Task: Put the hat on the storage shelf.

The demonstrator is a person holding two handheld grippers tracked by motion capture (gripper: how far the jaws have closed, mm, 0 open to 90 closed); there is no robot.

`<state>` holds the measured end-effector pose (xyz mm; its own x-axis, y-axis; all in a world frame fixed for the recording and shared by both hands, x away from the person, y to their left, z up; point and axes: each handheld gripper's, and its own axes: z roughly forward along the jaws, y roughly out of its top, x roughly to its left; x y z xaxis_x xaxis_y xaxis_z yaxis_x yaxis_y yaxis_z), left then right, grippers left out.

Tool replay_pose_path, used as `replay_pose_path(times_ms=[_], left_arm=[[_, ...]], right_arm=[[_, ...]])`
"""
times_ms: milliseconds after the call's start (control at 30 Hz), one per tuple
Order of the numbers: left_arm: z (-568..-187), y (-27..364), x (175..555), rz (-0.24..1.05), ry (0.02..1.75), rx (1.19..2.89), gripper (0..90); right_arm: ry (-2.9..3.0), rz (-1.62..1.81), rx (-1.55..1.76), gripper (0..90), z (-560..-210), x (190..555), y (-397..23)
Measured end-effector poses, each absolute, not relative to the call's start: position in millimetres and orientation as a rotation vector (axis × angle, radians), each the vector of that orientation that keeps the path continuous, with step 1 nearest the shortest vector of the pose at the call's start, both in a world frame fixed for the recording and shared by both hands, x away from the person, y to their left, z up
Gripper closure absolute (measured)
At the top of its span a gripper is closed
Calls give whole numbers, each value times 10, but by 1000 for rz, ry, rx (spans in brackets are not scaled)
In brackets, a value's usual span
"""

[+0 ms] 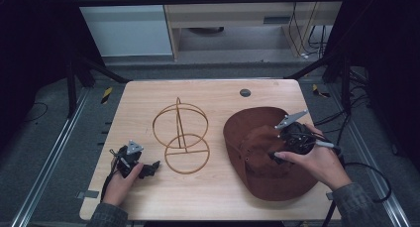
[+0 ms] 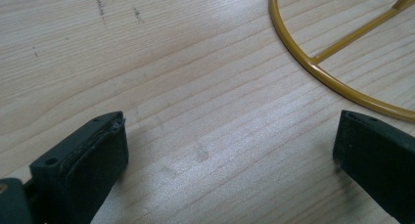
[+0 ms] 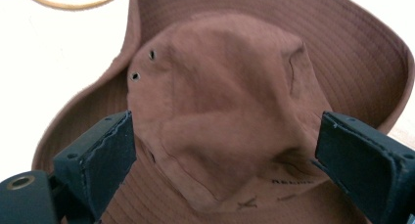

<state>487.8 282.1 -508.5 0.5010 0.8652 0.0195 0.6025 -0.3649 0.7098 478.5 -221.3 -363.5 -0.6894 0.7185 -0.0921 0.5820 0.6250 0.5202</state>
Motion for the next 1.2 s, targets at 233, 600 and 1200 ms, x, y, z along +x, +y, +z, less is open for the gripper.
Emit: replay_pose_path(times_ms=[233,600,1200], left_arm=[[-5085,2819,4881,523,1198,2097,0],[-5086,2785,4934,521,1188,2099,0],[-5086,2781,4937,522,1187,2098,0]], right_arm=[[2607,606,1034,111,-3643,4955,-2238],[2671,564,1030,149,-3720,5180,-2132],[2729,526,1055,222,-3887,5319,-2106]])
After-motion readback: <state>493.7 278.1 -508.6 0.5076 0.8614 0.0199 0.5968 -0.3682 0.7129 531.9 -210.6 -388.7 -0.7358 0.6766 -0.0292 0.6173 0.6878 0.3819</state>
